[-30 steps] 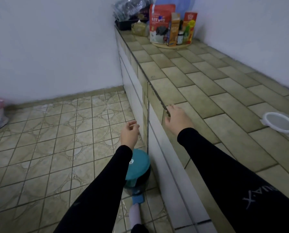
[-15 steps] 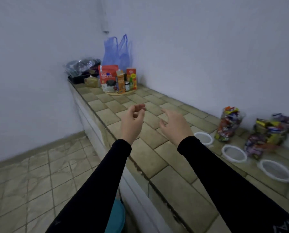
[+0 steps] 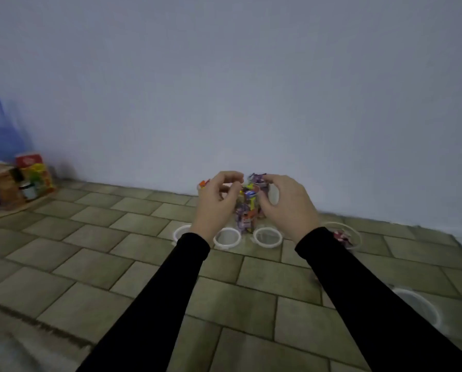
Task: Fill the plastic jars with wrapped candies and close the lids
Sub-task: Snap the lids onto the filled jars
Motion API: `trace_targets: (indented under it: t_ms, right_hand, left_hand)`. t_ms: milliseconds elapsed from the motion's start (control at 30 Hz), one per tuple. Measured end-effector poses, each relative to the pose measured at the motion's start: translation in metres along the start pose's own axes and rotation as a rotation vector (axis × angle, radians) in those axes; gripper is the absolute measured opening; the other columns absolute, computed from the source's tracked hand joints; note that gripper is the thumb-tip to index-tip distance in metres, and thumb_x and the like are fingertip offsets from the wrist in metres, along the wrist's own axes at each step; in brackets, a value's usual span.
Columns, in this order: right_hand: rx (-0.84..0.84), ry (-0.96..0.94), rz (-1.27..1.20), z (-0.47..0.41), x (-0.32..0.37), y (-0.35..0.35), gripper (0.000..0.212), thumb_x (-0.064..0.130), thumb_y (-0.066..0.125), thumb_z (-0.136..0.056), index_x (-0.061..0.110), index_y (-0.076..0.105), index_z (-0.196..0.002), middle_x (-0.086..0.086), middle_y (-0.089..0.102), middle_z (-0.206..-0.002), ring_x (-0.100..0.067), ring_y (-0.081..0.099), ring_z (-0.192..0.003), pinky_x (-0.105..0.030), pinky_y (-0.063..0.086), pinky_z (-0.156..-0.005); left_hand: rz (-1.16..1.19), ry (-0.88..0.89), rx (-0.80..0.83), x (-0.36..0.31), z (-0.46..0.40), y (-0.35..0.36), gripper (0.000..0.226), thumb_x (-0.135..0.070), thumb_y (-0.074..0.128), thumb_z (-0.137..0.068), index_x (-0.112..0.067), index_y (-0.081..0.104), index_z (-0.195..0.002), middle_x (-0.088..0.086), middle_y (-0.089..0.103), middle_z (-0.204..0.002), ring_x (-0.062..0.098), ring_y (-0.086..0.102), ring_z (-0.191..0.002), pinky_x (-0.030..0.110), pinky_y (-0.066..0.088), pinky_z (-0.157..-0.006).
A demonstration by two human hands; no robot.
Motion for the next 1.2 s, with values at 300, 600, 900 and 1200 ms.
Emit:
trace_targets:
  t_ms: [300, 600, 900, 1200]
  right_hand:
    - [-0.177, 0.385, 0.159, 0.081, -0.151, -0.091, 0.033, 0.023, 0.058, -0.092, 0.009, 0.061, -0.121, -0.005, 0.062, -0.121, -0.023, 0.053, -0.117, -0.03, 0.038, -0.099]
    - [0.113, 0.725, 0.406, 0.159, -0.257, -0.069, 0.039, 0.032, 0.055, -0.091, 0.013, 0.058, -0.125, -0.009, 0.06, -0.124, -0.026, 0.056, -0.113, -0.035, 0.045, -0.095]
    - [0.424, 0.933, 0.603, 0.188, -0.295, -0.041, 0.043, 0.037, 0.04, -0.095, 0.012, 0.055, -0.126, -0.006, 0.061, -0.123, -0.028, 0.058, -0.113, -0.041, 0.044, -0.098]
    - [-0.017, 0.638, 0.362, 0.126, -0.244, -0.074, 0.023, 0.019, 0.043, -0.096, 0.004, 0.059, -0.105, -0.014, 0.059, -0.104, -0.031, 0.057, -0.094, -0.034, 0.041, -0.073]
  left_hand:
    - [0.081, -0.088, 0.372, 0.027, 0.041, 0.16, 0.052, -0.051, 0.074, -0.077, -0.031, 0.054, -0.12, -0.016, 0.057, -0.117, 0.006, 0.055, -0.093, 0.012, 0.042, -0.073]
    - [0.138, -0.276, 0.441, 0.071, 0.081, 0.231, 0.115, -0.044, 0.091, -0.05, -0.026, 0.031, -0.146, -0.01, 0.048, -0.129, 0.006, 0.05, -0.117, 0.02, 0.043, -0.098]
    - [0.177, -0.271, 0.369, 0.09, 0.086, 0.258, 0.091, -0.028, 0.091, -0.06, -0.034, 0.036, -0.133, -0.011, 0.055, -0.124, 0.003, 0.055, -0.113, 0.011, 0.045, -0.089]
    - [0.181, -0.286, 0.398, 0.094, 0.085, 0.259, 0.086, -0.032, 0.089, -0.06, -0.04, 0.037, -0.128, -0.014, 0.057, -0.122, 0.0, 0.056, -0.112, 0.009, 0.048, -0.083]
Point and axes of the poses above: each hand's wrist, its own z-axis away from the middle knuckle, its own y-axis out of the palm, x = y × z, the point moved 5 cm from there along -z, towards the middle knuckle
